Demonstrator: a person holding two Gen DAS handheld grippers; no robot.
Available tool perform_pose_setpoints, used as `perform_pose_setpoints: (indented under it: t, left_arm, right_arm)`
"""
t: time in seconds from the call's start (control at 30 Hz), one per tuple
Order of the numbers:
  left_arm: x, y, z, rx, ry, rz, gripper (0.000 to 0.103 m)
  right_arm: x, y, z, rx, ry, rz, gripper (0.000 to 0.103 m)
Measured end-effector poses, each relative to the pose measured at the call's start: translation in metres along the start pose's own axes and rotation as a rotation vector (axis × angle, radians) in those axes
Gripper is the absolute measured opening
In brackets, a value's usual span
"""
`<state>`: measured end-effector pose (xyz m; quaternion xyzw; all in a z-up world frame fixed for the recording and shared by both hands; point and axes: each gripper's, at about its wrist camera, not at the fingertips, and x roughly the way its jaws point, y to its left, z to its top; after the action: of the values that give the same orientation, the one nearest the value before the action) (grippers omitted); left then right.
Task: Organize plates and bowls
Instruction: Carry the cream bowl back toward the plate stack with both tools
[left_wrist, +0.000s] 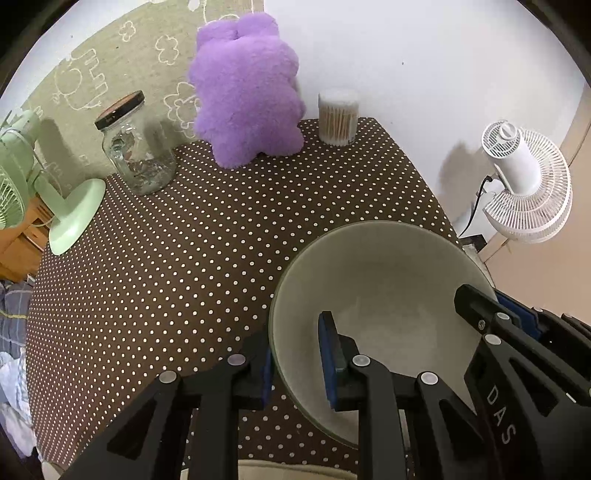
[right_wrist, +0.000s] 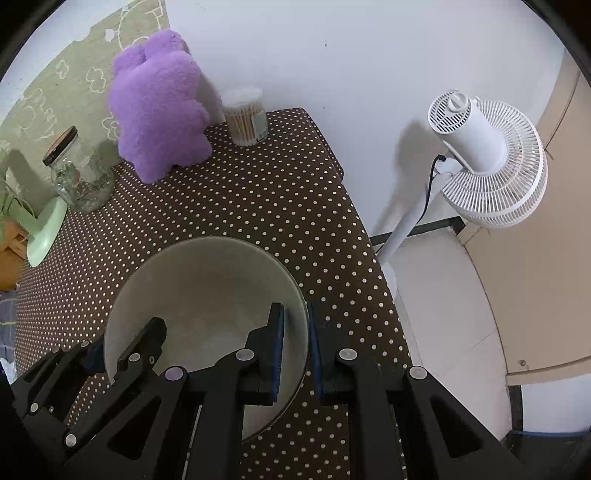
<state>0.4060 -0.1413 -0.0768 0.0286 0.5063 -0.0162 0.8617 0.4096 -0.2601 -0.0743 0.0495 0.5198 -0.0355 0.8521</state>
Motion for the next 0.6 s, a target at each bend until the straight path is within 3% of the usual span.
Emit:
perform_pose_setpoints:
  t: [0.6]
  left_arm:
    - [-0.058, 0.024, -0.014, -0.033, -0.062, 0.010, 0.019]
  right_arm:
    - [-0.054, 0.020, -0.009, -0.022, -0.053, 0.017, 0.016]
